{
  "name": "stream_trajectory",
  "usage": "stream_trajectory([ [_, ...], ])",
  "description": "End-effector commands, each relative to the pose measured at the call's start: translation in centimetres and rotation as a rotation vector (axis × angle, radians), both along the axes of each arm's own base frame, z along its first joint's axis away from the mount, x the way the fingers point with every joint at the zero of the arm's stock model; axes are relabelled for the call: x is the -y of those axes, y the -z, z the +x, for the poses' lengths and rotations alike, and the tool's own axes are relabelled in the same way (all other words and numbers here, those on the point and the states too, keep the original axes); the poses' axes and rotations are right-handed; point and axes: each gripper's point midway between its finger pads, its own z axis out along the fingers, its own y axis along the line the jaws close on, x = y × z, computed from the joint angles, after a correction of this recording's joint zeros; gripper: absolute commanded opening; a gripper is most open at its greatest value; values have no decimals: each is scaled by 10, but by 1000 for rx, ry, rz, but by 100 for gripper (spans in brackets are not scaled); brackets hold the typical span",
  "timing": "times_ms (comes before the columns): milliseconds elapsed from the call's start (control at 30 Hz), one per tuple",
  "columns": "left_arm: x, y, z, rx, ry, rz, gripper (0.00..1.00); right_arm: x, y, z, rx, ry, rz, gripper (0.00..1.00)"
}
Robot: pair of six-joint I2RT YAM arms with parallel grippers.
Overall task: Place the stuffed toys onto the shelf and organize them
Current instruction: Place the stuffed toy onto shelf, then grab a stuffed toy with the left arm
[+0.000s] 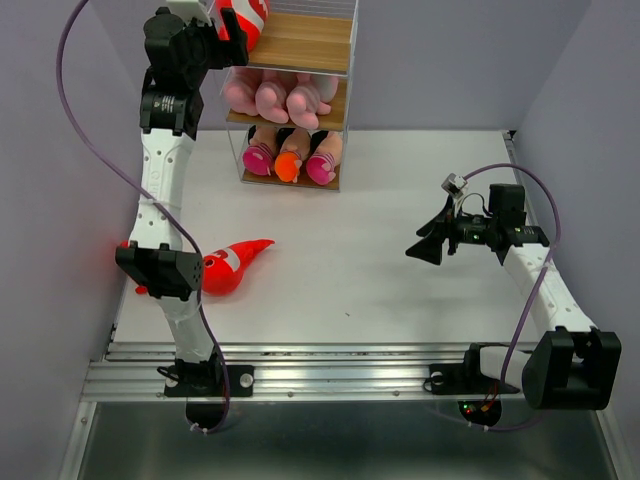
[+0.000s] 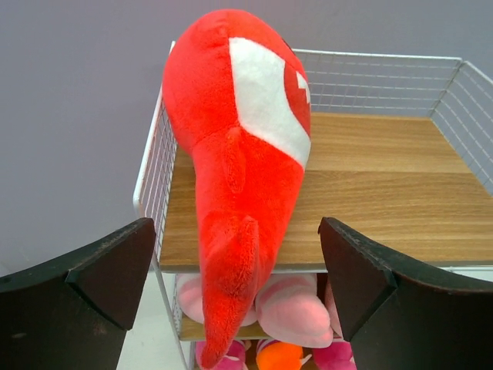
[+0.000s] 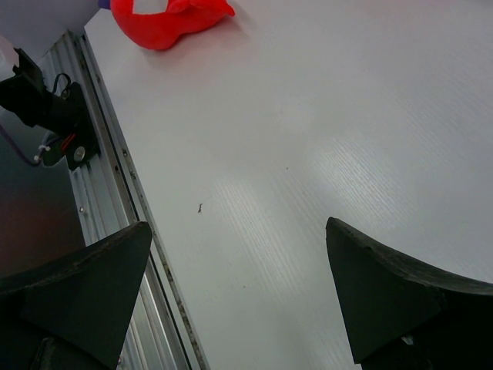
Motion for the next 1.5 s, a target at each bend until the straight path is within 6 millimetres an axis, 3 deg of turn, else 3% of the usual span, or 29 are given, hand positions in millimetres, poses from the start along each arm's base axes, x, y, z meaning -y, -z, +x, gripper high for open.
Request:
stream_trajectory([
  [0, -2, -72, -42, 179, 33, -34, 99, 2, -5, 7, 53, 4, -4, 100],
  [233, -5, -76, -52, 186, 29, -37, 99, 2, -4, 8, 52, 6, -8, 100],
  [367, -3, -91, -70, 235, 50, -58, 99, 2, -4, 8, 51, 7, -9, 100],
  [467, -8, -126, -108, 326, 43, -81, 99, 3, -3, 8, 55, 10, -15, 100],
  [600, -5, -141, -140, 378, 84, -139, 99, 4, -3, 9, 62, 15, -21, 100],
  [767, -19, -129, -181, 367, 35, -238, 99, 5, -3, 10, 73, 25, -35, 100],
  [867, -38, -91, -209, 301, -56, -305, 99, 7, -4, 11, 83, 33, -45, 100],
  [900, -49, -62, -220, 234, -122, -337, 99, 7, -5, 11, 89, 34, -47, 100],
  [933, -53, -47, -226, 198, -147, -354, 99, 7, -3, 11, 84, 35, -48, 100],
  [967, -58, -39, -244, 187, -164, -370, 99, 7, -3, 11, 84, 35, -48, 100],
  [1000, -59, -20, -245, 140, -177, -382, 99, 7, -3, 12, 82, 36, -49, 100],
  [1033, -58, 29, -239, 8, -207, -399, 99, 7, -2, 12, 78, 37, -50, 100],
  [1100, -61, 72, -248, -107, -251, -438, 99, 8, -1, 13, 76, 39, -52, 100],
  [1133, -64, 124, -248, -248, -306, -437, 99, 8, 0, 14, 73, 43, -55, 100],
  [1200, -63, 171, -253, -386, -370, -545, 99, 9, 2, 14, 68, 47, -59, 100],
  [1233, -65, 217, -262, -520, -437, -554, 99, 9, 2, 15, 68, 50, -62, 100],
  [1267, -63, 237, -266, -585, -481, -626, 99, 9, 3, 16, 65, 51, -64, 100],
  [1300, -66, 276, -278, -700, -548, -619, 99, 10, 4, 16, 63, 52, -65, 100],
  [1400, -69, 327, -297, -833, -663, -656, 99, 10, 5, 17, 61, 55, -68, 100],
  [1467, -68, 344, -303, -870, -694, -680, 99, 10, 6, 17, 58, 58, -70, 100],
])
